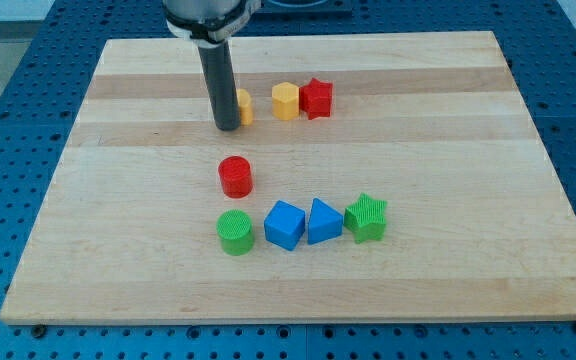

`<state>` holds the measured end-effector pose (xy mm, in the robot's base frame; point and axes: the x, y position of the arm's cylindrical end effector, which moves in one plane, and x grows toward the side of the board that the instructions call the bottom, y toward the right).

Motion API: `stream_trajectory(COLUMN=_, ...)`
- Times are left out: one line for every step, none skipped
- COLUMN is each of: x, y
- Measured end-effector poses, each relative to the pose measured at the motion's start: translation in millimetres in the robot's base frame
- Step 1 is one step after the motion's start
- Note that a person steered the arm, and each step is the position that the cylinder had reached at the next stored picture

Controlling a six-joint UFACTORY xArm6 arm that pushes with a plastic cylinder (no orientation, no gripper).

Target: Point your arm to the red circle

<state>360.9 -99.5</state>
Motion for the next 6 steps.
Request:
stream_trajectory(x=-0.9, y=-22.4)
stream_trajectory(x=1.9, y=-30.1)
stream_trajectory(x=21.5, y=-3.8)
stream_trajectory(x=46.5, y=-1.9)
stream_trajectory(x=68.5, y=50.1)
stream_trajectory(x=103.7, y=68.3)
